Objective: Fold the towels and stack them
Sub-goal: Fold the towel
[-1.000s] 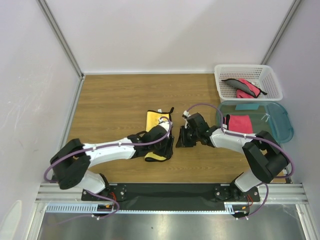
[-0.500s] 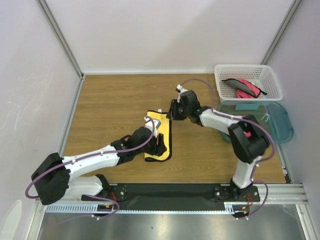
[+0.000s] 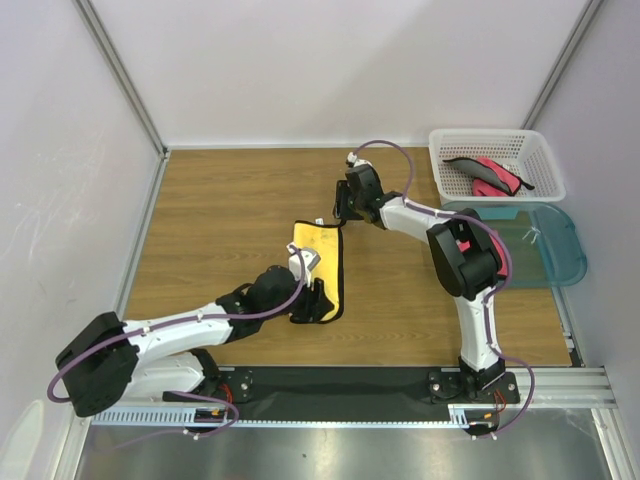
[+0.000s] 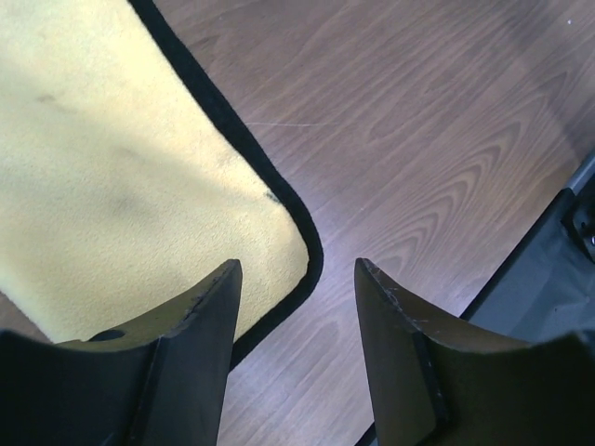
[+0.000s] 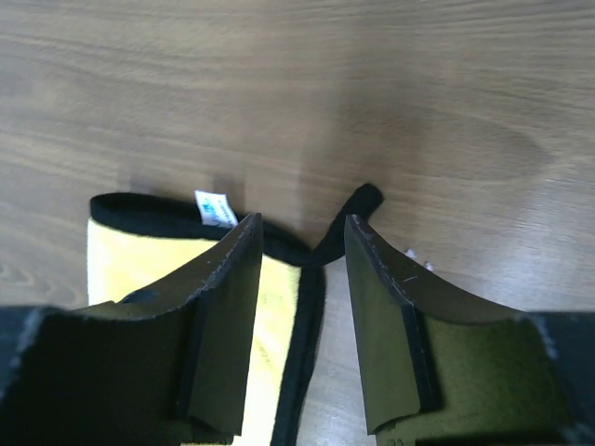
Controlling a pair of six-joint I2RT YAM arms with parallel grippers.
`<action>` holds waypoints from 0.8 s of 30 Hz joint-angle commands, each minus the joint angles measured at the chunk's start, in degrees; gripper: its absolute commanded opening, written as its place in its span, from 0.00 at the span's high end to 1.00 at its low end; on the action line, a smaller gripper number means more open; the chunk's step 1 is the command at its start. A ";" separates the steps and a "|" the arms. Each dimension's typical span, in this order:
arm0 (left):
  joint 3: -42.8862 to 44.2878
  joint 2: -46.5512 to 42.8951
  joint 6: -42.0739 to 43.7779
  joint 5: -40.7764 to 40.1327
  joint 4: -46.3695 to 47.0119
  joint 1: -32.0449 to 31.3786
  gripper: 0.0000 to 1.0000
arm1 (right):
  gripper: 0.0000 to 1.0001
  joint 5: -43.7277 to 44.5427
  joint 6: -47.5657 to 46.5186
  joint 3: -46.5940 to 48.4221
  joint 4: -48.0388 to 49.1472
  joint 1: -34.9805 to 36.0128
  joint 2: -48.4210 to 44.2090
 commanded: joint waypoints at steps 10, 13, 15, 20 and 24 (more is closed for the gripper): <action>3.06 7.03 4.53 -0.19 2.47 -3.86 0.42 | 0.53 3.50 -0.92 2.09 -3.51 0.20 1.48; 4.03 8.52 4.62 -0.64 2.21 -4.39 0.42 | 0.53 2.97 -0.57 1.57 -3.60 0.20 1.48; 4.21 9.23 4.62 -0.81 2.21 -4.57 0.42 | 0.53 2.09 -0.48 1.04 -2.72 0.11 1.48; 4.56 10.99 4.53 -1.34 2.03 -4.92 0.43 | 0.53 -0.46 0.14 0.34 -1.40 0.11 2.19; 4.38 11.78 4.62 -1.52 2.47 -5.10 0.44 | 0.54 -1.25 0.32 1.03 -1.39 0.11 3.33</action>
